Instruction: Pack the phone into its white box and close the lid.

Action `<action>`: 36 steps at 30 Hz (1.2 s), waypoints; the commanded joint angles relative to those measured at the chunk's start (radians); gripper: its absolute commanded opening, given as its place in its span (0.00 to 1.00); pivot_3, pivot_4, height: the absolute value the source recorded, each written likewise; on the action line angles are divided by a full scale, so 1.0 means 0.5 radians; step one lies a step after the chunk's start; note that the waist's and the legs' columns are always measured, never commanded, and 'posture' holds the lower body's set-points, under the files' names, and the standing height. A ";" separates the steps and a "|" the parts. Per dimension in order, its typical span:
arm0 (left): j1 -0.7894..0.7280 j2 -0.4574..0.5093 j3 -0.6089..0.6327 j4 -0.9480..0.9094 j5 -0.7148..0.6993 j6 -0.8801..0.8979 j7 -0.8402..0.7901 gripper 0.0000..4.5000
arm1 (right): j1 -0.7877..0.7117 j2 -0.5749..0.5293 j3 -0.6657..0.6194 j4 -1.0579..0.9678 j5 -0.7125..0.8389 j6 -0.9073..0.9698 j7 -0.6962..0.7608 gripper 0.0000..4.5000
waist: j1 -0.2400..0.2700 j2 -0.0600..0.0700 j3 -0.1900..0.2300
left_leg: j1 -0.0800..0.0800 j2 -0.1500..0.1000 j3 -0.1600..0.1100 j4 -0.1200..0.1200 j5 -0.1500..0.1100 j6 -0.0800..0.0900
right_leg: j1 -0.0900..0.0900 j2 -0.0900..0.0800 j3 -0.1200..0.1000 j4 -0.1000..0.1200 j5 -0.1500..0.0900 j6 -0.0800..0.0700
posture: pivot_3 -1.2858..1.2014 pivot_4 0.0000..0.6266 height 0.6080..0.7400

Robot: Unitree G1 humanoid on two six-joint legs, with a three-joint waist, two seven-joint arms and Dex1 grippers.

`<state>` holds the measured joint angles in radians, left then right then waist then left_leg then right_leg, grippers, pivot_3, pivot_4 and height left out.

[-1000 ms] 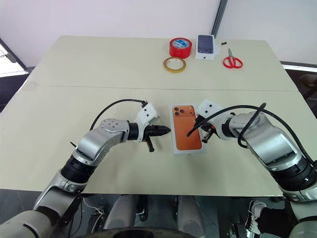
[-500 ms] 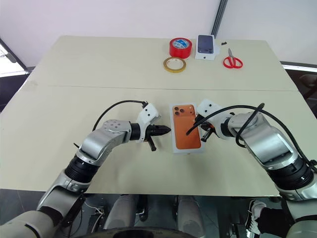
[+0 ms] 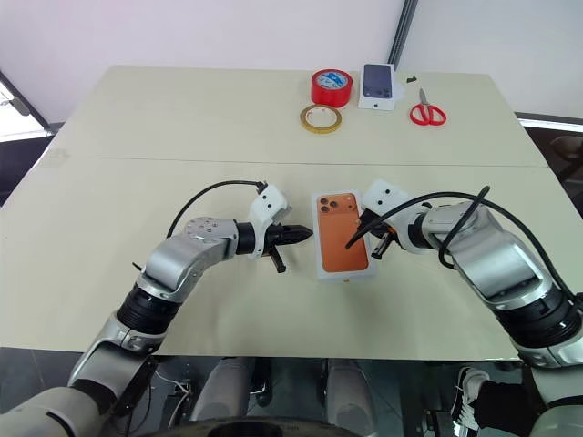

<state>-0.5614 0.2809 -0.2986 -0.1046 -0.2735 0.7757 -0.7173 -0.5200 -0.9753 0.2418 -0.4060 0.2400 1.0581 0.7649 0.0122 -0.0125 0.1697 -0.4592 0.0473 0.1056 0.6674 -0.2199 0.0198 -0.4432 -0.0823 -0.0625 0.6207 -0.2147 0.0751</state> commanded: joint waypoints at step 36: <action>0.180 0.299 0.832 -0.221 -0.085 -0.042 0.227 0.00 | 0.174 0.296 -0.695 0.677 0.202 -0.912 0.032 0.01 | -0.003 -0.003 -0.002 | 0.029 0.002 0.002 -0.007 -0.002 0.001 | 0.022 0.002 0.000 -0.001 -0.002 -0.001 | 0.52 0.24 1.00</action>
<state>-0.4842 0.4128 0.0468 -0.1615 -0.2826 0.7415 -0.6108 -0.4112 -0.8272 -0.0412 -0.1027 0.3104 0.6331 0.7622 0.0108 -0.0141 0.1688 -0.4447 0.0484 0.1070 0.6639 -0.2207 0.0201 -0.4322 -0.0818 -0.0624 0.6204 -0.2155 0.0744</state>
